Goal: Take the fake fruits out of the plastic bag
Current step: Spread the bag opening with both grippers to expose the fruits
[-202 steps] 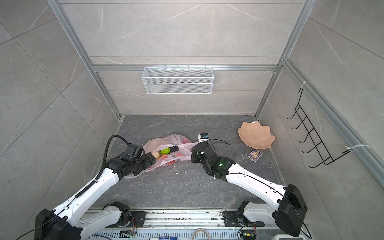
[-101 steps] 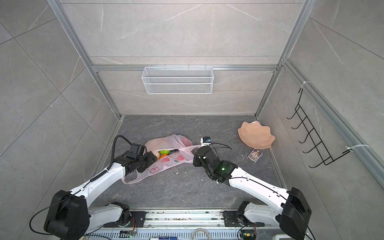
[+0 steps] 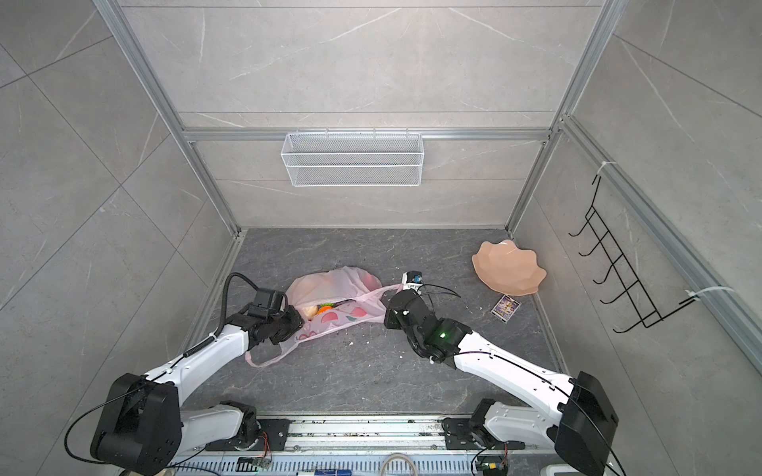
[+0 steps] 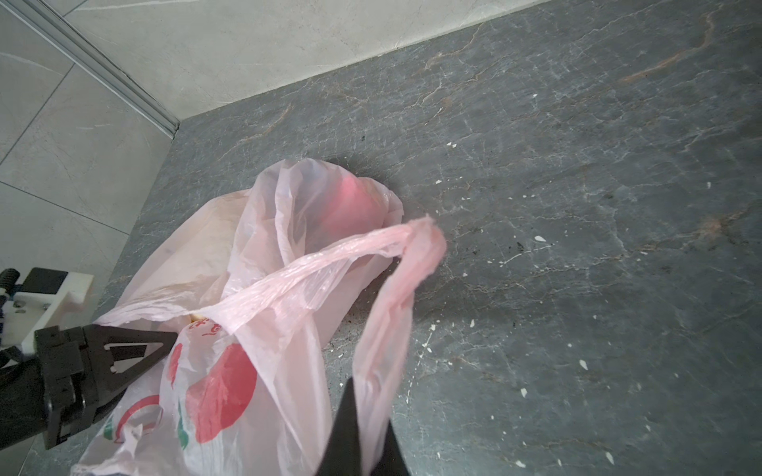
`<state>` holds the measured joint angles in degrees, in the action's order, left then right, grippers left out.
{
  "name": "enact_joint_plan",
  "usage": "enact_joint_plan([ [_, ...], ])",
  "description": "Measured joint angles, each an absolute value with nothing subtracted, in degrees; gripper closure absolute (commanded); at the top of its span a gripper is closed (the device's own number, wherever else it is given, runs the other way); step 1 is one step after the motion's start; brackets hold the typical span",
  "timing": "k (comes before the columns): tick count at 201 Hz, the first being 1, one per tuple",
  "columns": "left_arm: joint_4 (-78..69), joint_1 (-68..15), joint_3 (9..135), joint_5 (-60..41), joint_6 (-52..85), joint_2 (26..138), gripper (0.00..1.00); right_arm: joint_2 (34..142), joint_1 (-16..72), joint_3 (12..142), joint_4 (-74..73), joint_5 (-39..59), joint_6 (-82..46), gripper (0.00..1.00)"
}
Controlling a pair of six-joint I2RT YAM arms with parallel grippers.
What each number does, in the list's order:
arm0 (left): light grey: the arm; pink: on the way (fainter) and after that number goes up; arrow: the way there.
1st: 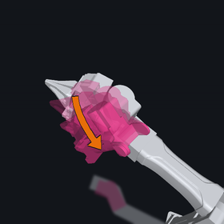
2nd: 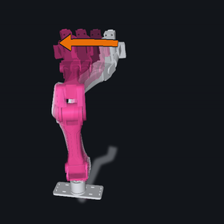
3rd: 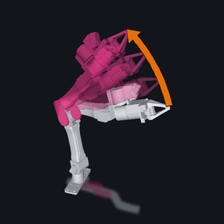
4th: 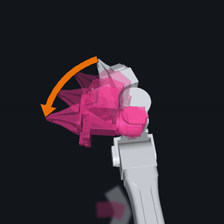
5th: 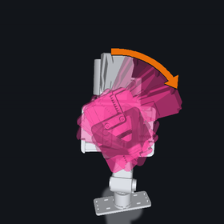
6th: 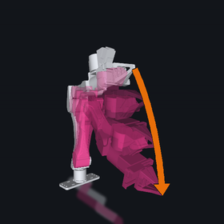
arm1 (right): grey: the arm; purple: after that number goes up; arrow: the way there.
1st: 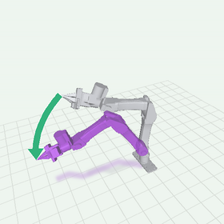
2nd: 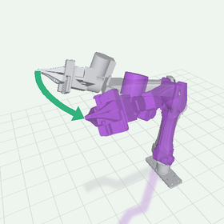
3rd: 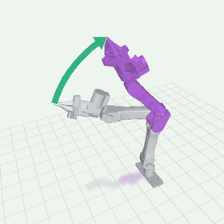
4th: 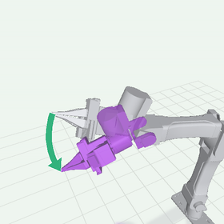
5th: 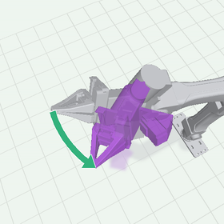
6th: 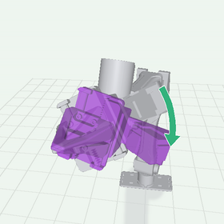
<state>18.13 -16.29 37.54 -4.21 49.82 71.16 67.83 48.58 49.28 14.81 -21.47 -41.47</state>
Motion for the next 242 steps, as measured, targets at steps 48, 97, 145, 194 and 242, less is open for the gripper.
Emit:
enact_joint_plan([
  [48, 18.61, -13.87, 37.54, -4.73, 46.04, 62.83, 1.00, 67.85, 41.82, 49.39, 16.62, -19.64, -42.39, 1.00],
  [97, 16.25, -7.64, 37.43, -10.04, 43.27, 56.40, 1.00, 67.81, 41.06, 48.56, 13.72, -14.98, -40.58, 0.97],
  [145, 16.71, -10.57, 37.45, -10.46, 39.09, 59.88, 1.00, 67.81, 46.26, 51.86, 21.32, -19.55, -34.54, 0.29],
  [194, 16.93, -15.38, 37.50, -5.58, 35.83, 59.83, 1.00, 71.42, 56.01, 72.75, 40.80, -35.38, -31.40, 0.20],
  [242, 16.82, -17.41, 37.39, -1.98, 34.28, 58.30, 1.00, 81.28, 60.69, 86.63, 52.14, -40.32, -29.52, 0.21],
])
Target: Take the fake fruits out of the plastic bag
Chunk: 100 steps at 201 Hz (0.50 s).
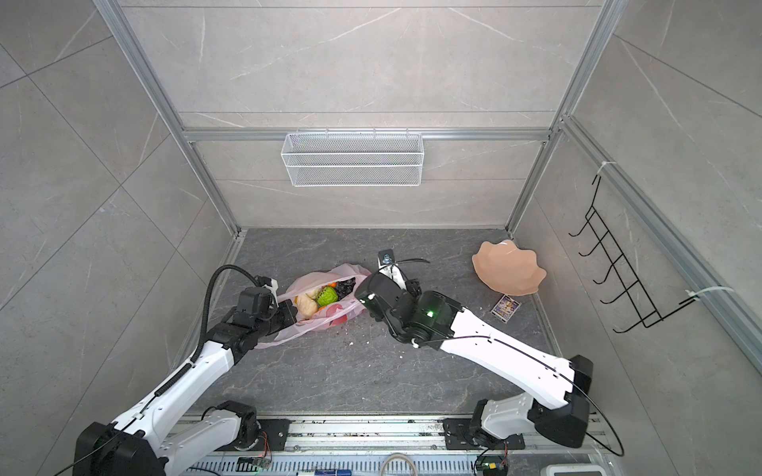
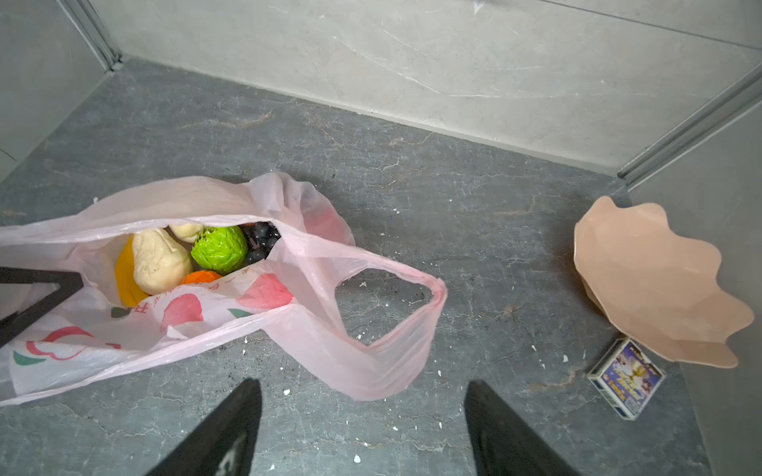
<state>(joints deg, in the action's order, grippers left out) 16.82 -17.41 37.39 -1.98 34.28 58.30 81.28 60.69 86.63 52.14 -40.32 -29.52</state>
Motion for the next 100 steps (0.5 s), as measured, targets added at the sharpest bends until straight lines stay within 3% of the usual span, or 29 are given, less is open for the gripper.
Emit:
enact_joint_plan([
  [100, 16.67, -18.50, 35.40, -1.34, 33.76, 56.36, 1.00, 111.72, 53.80, 109.08, 58.13, -35.07, -27.11, 0.24],
])
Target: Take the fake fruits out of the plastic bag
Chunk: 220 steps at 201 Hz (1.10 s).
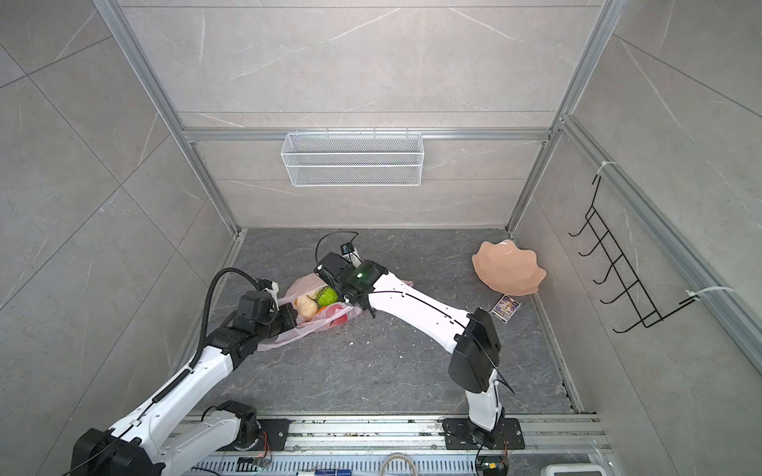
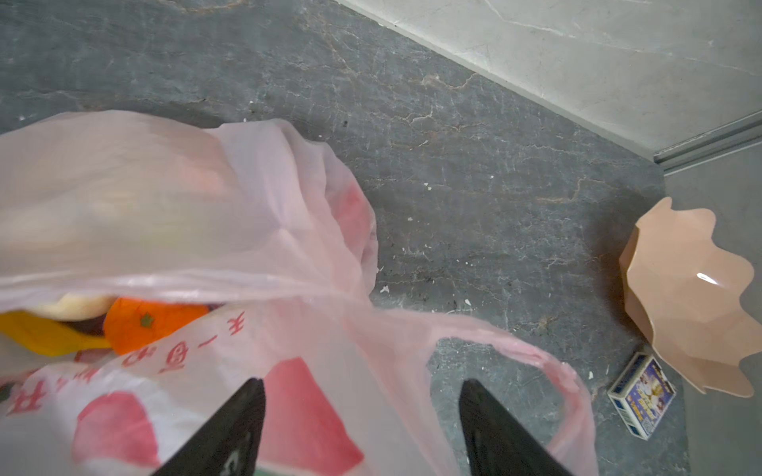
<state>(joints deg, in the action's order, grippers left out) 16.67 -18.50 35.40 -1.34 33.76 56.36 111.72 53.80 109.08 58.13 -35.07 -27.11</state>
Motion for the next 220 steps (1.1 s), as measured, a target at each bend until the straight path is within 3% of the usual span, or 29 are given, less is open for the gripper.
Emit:
enact_joint_plan([
  [45, 16.64, -18.72, 33.85, -1.37, 33.78, 55.44, 1.00, 119.48, 51.07, 114.54, 60.25, -33.50, -25.89, 0.35],
  [55, 16.60, -18.74, 33.76, -1.39, 33.78, 55.33, 1.00, 121.21, 50.63, 115.90, 60.62, -32.97, -25.34, 0.49],
  [66, 16.49, -18.72, 33.69, -1.41, 33.76, 55.20, 1.00, 123.02, 50.06, 117.51, 60.73, -32.40, -25.19, 0.71],
  [93, 16.08, -18.74, 32.84, -1.58, 33.76, 54.35, 1.00, 125.05, 47.33, 119.72, 59.88, -29.10, -24.56, 0.92],
  [126, 15.27, -18.74, 31.11, -2.09, 32.67, 52.66, 1.00, 124.99, 38.44, 120.22, 54.96, -18.06, -24.97, 0.98],
  [166, 11.49, -20.64, 30.28, -5.91, 30.28, 49.43, 1.00, 120.07, 25.69, 111.59, 45.78, 3.40, -30.13, 1.00],
  [220, 8.49, -20.56, 29.58, -8.01, 29.76, 48.58, 1.00, 107.57, 21.56, 95.26, 35.33, 16.38, -34.54, 1.00],
])
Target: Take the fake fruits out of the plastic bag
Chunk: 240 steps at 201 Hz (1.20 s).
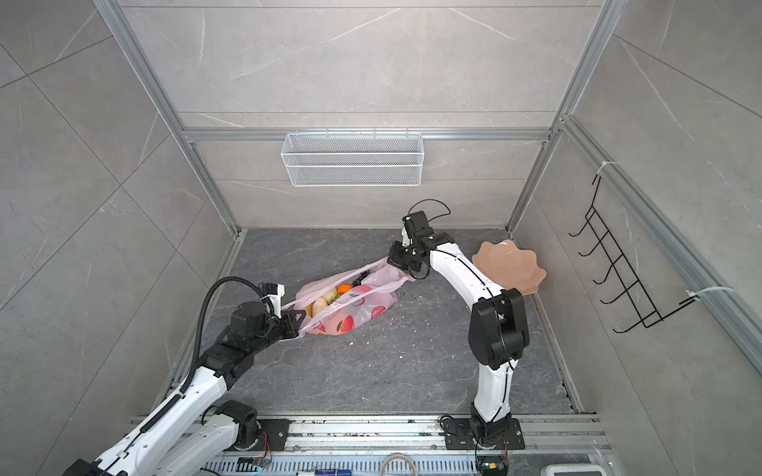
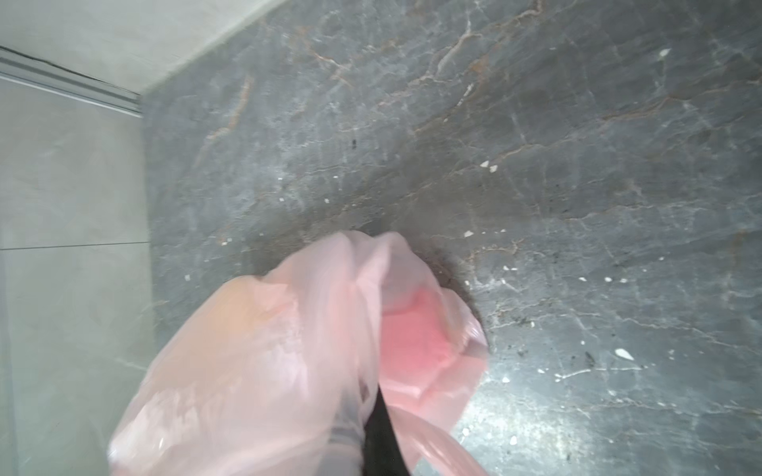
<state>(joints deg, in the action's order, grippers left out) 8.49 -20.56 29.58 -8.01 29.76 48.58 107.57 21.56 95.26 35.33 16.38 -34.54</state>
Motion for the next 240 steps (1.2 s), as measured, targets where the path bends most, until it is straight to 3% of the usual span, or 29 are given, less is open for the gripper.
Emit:
enact_joint_plan([
  [56, 8.56, -22.87, 40.36, -6.48, 29.54, 67.85, 1.00, 103.88, 27.18, 91.46, 31.07, 12.08, -32.73, 0.99],
  [77, 8.56, -24.84, 43.64, -5.54, 29.12, 70.61, 1.00, 103.88, 28.93, 91.09, 31.55, 9.50, -31.07, 0.77],
  [93, 8.51, -25.58, 44.56, -4.67, 28.82, 70.85, 1.00, 103.77, 29.08, 91.09, 32.34, 6.33, -29.65, 0.52],
  [125, 8.78, -25.82, 44.60, -3.22, 28.38, 70.83, 1.00, 101.51, 30.20, 91.13, 35.48, -2.22, -25.89, 0.28],
  [179, 8.84, -27.90, 44.42, -0.97, 28.16, 70.70, 1.00, 98.00, 42.54, 99.31, 46.65, -24.51, -24.86, 0.24],
  [240, 9.02, -29.39, 44.34, 1.72, 28.03, 69.41, 1.00, 107.87, 47.66, 108.44, 53.93, -30.70, -30.22, 0.21],
])
